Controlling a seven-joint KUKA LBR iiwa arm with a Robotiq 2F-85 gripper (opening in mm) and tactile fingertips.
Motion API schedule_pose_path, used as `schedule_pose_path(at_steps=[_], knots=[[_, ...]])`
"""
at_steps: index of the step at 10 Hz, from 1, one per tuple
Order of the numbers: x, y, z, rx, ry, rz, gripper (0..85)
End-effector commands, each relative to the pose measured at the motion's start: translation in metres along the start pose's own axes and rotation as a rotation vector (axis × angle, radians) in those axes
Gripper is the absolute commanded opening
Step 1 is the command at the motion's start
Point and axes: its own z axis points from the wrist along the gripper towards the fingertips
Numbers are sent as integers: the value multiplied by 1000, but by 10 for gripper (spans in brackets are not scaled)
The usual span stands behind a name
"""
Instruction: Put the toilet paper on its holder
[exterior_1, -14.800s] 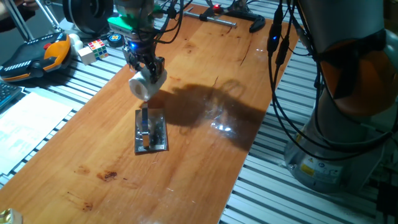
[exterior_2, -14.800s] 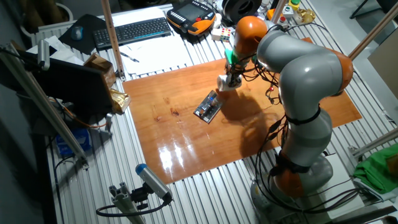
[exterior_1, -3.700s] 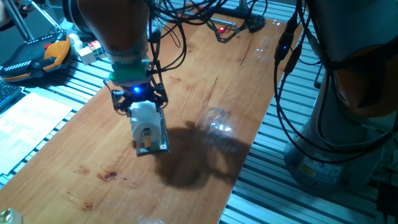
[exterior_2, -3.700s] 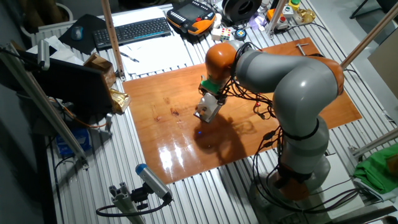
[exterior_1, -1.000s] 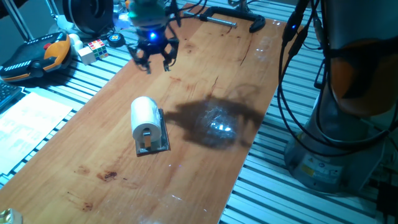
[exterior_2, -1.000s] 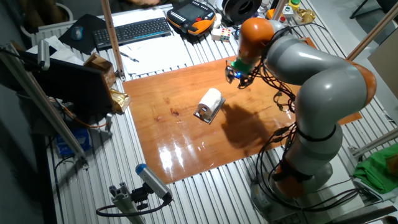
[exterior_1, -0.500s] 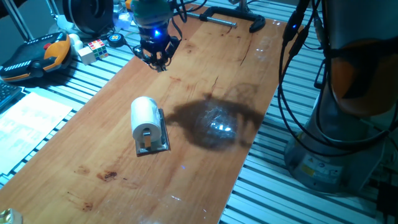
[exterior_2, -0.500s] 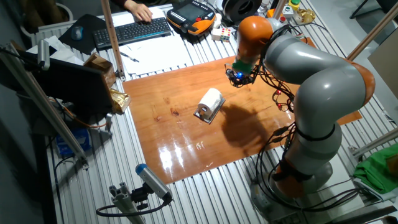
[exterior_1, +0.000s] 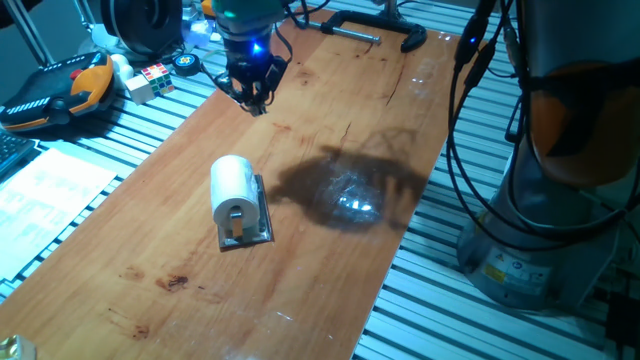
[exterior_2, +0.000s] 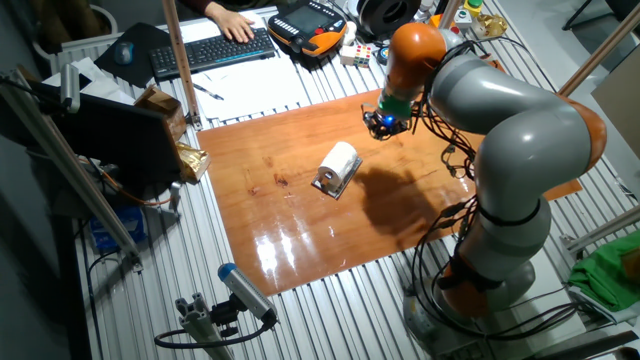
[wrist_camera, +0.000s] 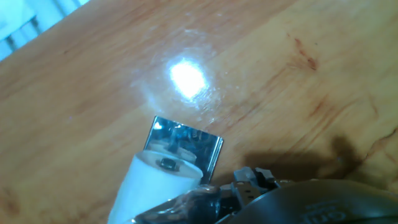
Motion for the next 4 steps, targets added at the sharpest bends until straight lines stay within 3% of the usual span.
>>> schedule_pose_path(at_steps=[1,4], knots=[[0,0,0,-2,2,-66,7],[1,-1,-1,-8,0,-92,7]])
